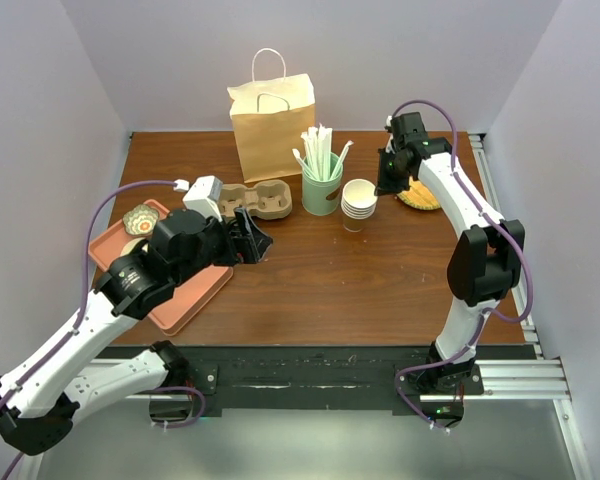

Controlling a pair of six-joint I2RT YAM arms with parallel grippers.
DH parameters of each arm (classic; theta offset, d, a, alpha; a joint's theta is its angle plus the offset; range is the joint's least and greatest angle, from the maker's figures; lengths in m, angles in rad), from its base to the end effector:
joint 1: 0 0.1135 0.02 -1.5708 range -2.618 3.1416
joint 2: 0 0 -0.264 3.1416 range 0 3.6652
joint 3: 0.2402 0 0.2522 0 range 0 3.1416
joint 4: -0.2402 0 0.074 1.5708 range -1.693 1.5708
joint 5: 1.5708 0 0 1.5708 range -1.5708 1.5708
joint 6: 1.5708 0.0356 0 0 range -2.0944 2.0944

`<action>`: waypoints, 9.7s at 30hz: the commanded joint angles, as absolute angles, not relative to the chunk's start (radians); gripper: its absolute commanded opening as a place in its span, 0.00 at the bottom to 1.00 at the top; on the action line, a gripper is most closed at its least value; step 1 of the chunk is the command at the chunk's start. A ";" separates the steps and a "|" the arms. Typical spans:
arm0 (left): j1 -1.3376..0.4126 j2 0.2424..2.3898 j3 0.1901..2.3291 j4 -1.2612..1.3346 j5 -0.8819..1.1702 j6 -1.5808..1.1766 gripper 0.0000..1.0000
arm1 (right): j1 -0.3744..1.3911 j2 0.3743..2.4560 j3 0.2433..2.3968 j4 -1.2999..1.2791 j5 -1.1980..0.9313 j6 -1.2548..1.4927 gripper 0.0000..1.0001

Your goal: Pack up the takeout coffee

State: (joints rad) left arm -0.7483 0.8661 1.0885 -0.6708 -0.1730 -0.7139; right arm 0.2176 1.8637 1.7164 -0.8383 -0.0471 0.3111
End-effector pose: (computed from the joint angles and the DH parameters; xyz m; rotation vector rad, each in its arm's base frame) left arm 0.1309 -0.1132 0.3799 -0.0780 2.0932 -0.7429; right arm 0.3979 0.0897 0.2983 0.1022 2.5745 0.2614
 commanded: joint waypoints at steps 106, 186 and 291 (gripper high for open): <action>-0.744 0.904 1.075 -0.588 -0.118 -0.706 0.97 | 0.259 1.884 1.842 -0.959 0.124 0.189 0.17; -0.578 1.713 1.262 -0.075 0.441 -0.413 0.72 | 0.186 1.410 1.117 -0.685 -0.290 0.491 0.54; -0.758 1.829 1.626 -0.402 0.097 -0.268 0.00 | 0.250 1.600 1.266 -0.459 -0.385 0.643 0.49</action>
State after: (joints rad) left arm -0.7456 1.8252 1.5669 -0.4294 0.0784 -0.2684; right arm 0.2470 1.6058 1.2659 -0.4374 -0.4053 0.6872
